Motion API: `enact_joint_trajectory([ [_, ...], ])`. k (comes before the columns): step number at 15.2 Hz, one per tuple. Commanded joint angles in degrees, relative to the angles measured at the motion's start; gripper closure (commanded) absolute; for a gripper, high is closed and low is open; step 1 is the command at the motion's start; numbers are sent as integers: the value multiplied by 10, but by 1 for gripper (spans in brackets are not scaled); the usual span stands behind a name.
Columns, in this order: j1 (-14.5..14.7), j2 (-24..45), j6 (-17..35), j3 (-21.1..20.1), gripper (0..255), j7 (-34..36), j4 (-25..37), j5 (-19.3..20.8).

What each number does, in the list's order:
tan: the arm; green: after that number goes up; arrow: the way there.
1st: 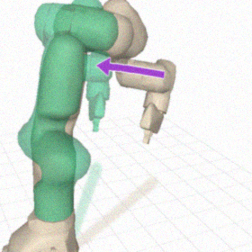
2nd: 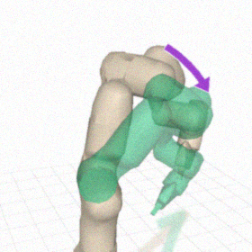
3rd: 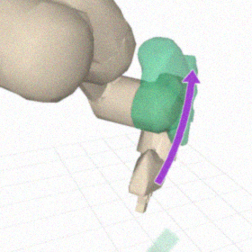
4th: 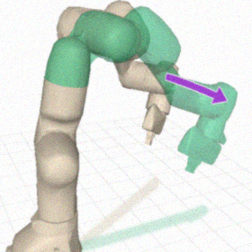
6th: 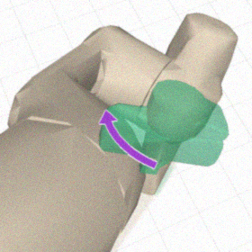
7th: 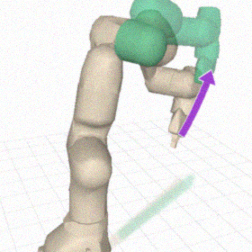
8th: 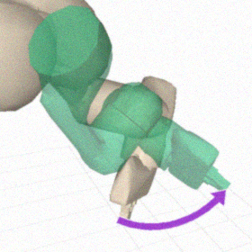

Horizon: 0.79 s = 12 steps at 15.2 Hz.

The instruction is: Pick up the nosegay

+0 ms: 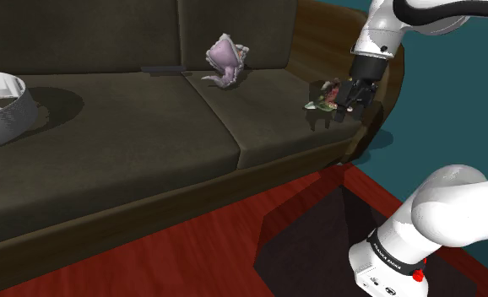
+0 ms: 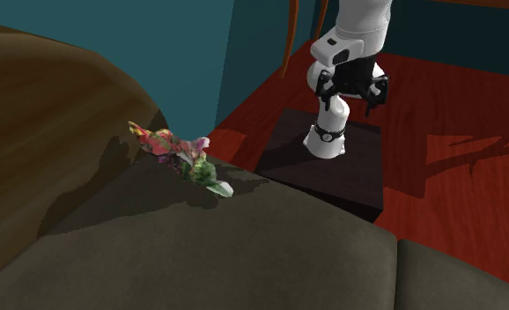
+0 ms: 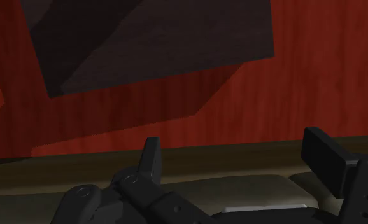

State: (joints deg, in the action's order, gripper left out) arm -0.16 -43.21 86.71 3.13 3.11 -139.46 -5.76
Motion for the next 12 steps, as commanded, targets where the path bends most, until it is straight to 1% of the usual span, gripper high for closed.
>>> enact_joint_trajectory([
  [1,0,0,0,0,0,0,0,0],
  [6,-26,108,30,16,0,16,69,26],
  [12,-54,231,46,37,0,39,168,52],
])
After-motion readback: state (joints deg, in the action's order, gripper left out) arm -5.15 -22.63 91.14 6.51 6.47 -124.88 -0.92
